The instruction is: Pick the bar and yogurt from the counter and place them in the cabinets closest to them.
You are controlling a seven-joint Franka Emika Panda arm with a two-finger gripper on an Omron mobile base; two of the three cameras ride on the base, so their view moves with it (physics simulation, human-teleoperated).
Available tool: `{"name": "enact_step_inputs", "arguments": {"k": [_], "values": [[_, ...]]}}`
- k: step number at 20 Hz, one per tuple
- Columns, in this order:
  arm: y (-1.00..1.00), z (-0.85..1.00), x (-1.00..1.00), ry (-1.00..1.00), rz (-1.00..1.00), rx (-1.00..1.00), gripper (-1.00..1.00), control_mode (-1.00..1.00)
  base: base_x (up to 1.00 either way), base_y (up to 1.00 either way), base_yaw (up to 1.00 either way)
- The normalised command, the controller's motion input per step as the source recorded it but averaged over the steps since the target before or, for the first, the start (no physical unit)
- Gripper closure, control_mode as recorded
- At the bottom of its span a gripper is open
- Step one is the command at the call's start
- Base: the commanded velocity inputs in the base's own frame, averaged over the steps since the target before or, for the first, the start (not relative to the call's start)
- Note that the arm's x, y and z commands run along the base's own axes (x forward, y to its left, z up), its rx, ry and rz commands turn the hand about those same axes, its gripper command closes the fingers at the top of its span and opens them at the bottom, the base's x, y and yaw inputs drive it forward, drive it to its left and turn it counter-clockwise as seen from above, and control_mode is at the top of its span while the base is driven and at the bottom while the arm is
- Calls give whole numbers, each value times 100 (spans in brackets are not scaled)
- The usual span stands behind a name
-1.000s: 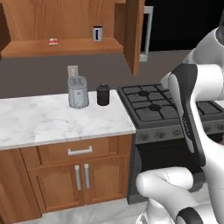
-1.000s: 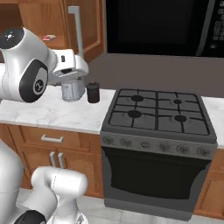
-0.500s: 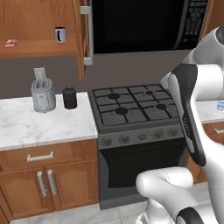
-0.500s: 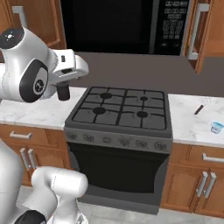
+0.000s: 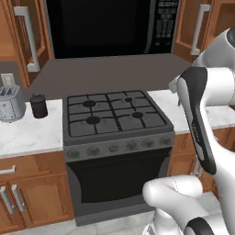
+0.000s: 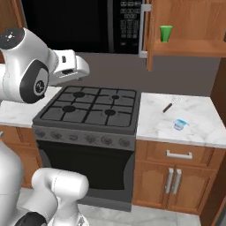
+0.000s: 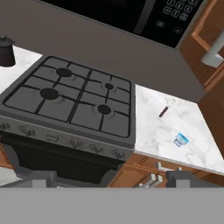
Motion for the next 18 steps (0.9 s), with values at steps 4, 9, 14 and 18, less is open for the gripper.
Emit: {"name": "enact_step_inputs", "arguments": {"k": [4,9,14,18], "values": [[0,0,0,0,0,0,-100,100,-2,-72,-1],[0,0,0,0,0,0,-100,100,0,-72,-1],[0,0,0,0,0,0,-100,100,0,-70,-1],[0,0,0,0,0,0,-100,100,0,-66,0]]}}
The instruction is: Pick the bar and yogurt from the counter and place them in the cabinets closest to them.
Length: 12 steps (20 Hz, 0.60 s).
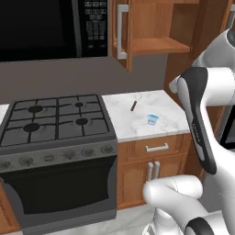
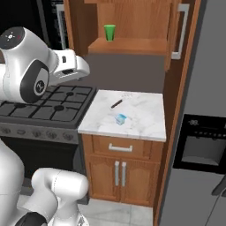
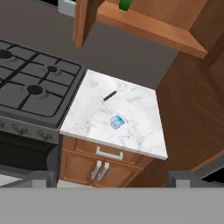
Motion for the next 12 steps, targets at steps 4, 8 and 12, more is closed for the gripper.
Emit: {"name": "enact_step_inputs", "arguments": {"k": [4,8,12], "values": [[0,0,0,0,0,0,-100,100,0,-57,0],[0,0,0,0,0,0,-100,100,0,-16,0],[0,0,0,0,0,0,-100,100,0,0,0]]}}
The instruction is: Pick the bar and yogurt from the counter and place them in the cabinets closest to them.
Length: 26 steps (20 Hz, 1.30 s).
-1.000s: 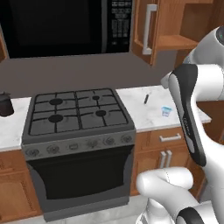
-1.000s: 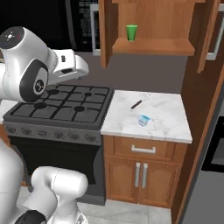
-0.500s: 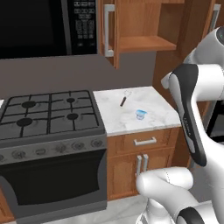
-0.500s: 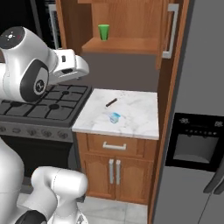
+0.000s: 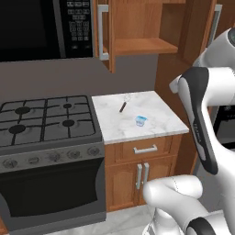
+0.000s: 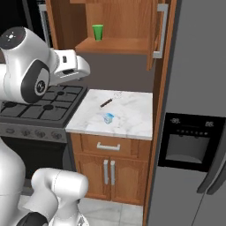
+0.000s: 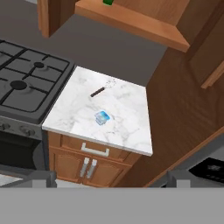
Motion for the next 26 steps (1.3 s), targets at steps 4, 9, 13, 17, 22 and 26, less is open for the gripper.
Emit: {"name": "enact_step_inputs", "arguments": {"k": [4,9,13,17,22,26], "values": [[0,0,0,0,0,0,-100,100,3,0,0],[0,0,0,0,0,0,-100,100,25,0,0],[0,0,0,0,0,0,-100,100,37,-1,0],[0,0,0,0,0,0,-100,100,35,-3,0],[0,0,0,0,0,0,-100,100,35,-6,0],[0,0,0,0,0,0,-100,100,32,-9,0]]}}
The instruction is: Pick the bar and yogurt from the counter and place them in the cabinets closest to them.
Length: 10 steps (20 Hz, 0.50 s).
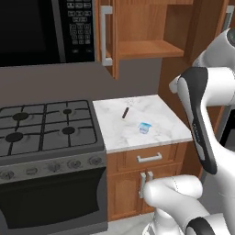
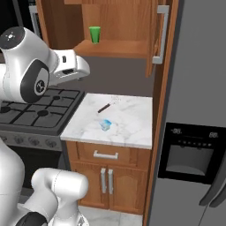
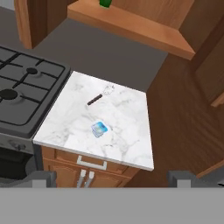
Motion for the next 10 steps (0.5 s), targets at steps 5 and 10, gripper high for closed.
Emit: {"name": "enact_step_inputs", "arguments": {"k": [5,10], "values": [[0,0,0,0,0,0,-100,100,25,-15,1],[0,0,0,0,0,0,-100,100,23,-33,0]]}}
